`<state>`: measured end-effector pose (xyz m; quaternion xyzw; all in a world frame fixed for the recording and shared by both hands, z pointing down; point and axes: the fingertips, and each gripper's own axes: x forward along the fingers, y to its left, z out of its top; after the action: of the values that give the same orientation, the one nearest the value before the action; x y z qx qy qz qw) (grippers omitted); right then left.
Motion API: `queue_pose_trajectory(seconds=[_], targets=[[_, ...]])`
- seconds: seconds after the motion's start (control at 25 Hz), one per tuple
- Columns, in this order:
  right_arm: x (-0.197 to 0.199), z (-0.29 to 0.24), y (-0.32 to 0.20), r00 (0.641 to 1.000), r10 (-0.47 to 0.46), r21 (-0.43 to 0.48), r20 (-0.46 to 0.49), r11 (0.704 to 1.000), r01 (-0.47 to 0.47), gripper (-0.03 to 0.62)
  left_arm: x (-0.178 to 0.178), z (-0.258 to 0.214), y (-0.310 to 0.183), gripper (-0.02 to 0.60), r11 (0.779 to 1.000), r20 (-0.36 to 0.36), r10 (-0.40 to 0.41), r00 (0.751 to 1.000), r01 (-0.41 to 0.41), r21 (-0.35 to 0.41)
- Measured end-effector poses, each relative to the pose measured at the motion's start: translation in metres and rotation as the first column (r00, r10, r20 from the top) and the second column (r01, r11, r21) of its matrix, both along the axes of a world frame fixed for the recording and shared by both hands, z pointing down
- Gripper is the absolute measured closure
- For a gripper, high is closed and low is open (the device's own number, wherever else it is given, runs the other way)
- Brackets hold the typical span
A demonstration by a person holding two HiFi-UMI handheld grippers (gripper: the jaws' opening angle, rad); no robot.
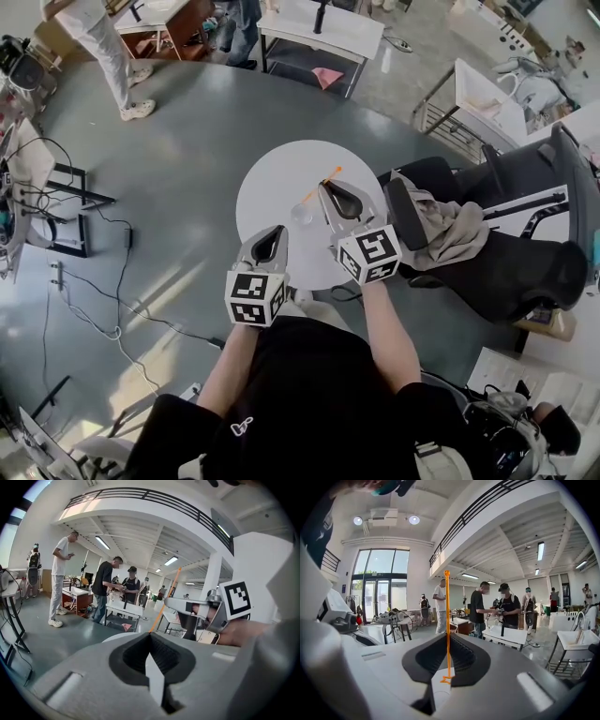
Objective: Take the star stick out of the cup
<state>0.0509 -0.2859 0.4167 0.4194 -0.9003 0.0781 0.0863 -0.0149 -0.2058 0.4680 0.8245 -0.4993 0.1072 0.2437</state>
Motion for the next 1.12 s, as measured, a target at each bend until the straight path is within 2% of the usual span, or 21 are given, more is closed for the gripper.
queue_pose_trajectory(seconds=[0.2, 0.36, 0.56, 0.88, 1.12], targets=[[0.0, -0.009, 0.002, 1.0, -0.003, 0.021, -0.023, 1.0, 0.003, 0.571, -0.002, -0.01, -0.012, 0.58, 0.999, -0.005, -0.012, 1.0, 0.012, 0.033], [0.005, -0.02, 0.007, 1.0, 0.016, 0.016, -0.025, 1.0, -0.015, 0.571, 0.0, -0.012, -0.018, 0.58, 0.999, 0.022, -0.015, 1.0, 0.014, 0.05], [0.021, -0.03, 0.017, 0.999, 0.042, 0.013, -0.028, 0.999, -0.042, 0.571, 0.013, -0.024, -0.022, 0.579, 0.997, 0.003, 0.005, 1.0, -0.006, 0.073], [0.046, -0.054, 0.036, 0.996, 0.092, 0.033, -0.001, 0.995, -0.091, 0.571, 0.032, -0.073, -0.031, 0.58, 0.983, -0.011, 0.04, 0.999, -0.038, 0.181], [0.048, -0.061, 0.059, 0.997, 0.07, 0.052, 0.018, 0.996, -0.071, 0.571, 0.035, -0.091, -0.022, 0.579, 0.975, 0.0, 0.019, 1.0, -0.018, 0.22]])
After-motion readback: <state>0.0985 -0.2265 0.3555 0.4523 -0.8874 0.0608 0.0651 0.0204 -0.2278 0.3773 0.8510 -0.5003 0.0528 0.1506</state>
